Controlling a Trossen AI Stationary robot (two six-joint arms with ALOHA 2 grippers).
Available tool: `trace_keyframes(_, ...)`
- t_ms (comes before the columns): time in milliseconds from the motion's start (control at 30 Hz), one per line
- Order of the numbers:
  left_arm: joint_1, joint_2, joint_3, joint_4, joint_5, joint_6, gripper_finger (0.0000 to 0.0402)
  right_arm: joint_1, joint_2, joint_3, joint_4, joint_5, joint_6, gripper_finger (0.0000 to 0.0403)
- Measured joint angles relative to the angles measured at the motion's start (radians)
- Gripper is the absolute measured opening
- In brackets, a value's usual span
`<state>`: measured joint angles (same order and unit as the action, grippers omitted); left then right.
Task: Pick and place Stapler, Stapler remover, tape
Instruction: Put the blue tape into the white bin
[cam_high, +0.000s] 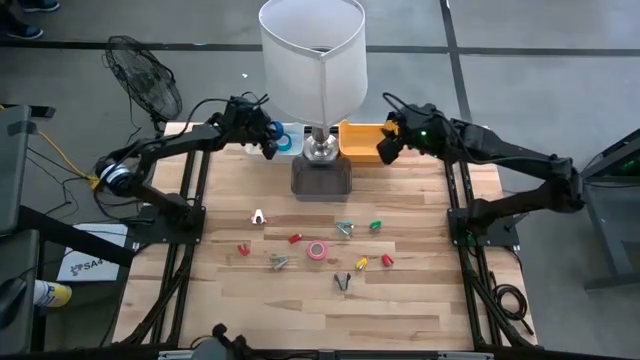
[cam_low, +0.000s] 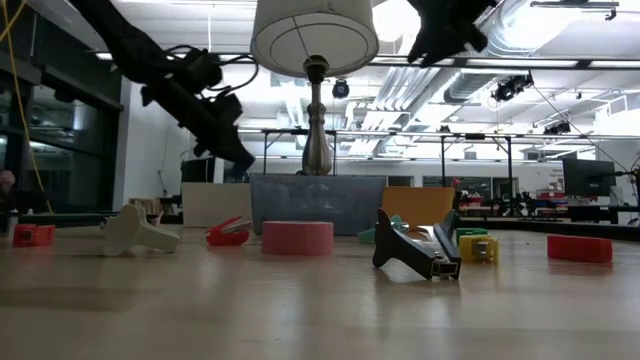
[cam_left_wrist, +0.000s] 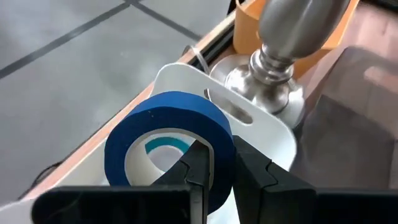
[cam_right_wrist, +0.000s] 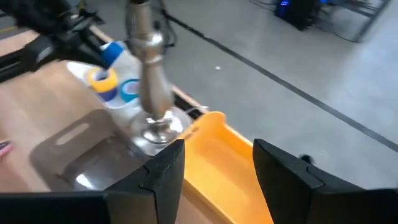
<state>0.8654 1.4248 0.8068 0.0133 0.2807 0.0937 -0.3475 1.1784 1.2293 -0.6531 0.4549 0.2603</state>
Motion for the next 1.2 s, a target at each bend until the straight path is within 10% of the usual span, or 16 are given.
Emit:
trace_keyframes(767, -0.002, 0.360, 0.475, -0.543, -0.157, 0.164, 0.0035, -0.092, -0.132, 0.000, -0.141, 0.104, 0.076, 0.0181)
trace_keyframes(1200, -0.013, 0.426, 0.517, -0.650, -0.049, 0.145, 0.0059, -0.091, -0.132, 0.000, -0.163, 0.111, 0.076, 0.0181)
